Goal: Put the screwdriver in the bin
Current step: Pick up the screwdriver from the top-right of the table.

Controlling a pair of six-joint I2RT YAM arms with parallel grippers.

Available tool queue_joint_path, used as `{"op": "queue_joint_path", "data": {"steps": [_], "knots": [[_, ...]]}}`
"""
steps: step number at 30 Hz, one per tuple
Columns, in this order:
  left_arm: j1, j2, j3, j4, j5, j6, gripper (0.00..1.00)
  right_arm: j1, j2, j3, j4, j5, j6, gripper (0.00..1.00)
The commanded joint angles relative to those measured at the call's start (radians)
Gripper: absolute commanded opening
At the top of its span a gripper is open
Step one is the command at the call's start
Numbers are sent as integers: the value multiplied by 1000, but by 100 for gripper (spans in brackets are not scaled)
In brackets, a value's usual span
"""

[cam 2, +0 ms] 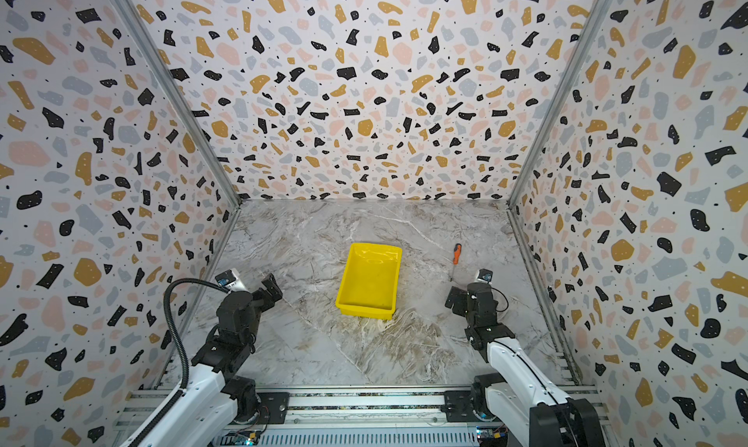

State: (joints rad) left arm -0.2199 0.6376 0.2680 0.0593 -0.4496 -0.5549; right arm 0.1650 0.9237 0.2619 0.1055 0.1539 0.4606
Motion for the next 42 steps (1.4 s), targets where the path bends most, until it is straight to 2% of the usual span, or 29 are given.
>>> {"op": "queue_joint_path", "data": {"steps": [1, 6, 12, 21, 26, 30, 42], "knots": [[-2, -1, -5, -46, -103, -70, 100, -2, -57, -5, 75, -49, 50, 99], [-2, 42, -14, 13, -45, -60, 100, -2, -36, 7, 60, -30, 55, 99], [-1, 63, 6, -49, -124, -89, 100, -27, -8, 31, 2, 21, 101, 99], [-1, 43, -16, -22, -103, -89, 100, -117, 38, 129, 51, 65, 128, 99], [-1, 44, -15, -21, -101, -89, 100, -150, 202, 264, 98, 36, 155, 99], [-1, 44, -16, -19, -101, -88, 100, -150, 384, 404, 88, -33, 148, 99], [-1, 43, -18, -13, -103, -84, 100, -143, 826, 814, -161, -143, 99, 99]]}}
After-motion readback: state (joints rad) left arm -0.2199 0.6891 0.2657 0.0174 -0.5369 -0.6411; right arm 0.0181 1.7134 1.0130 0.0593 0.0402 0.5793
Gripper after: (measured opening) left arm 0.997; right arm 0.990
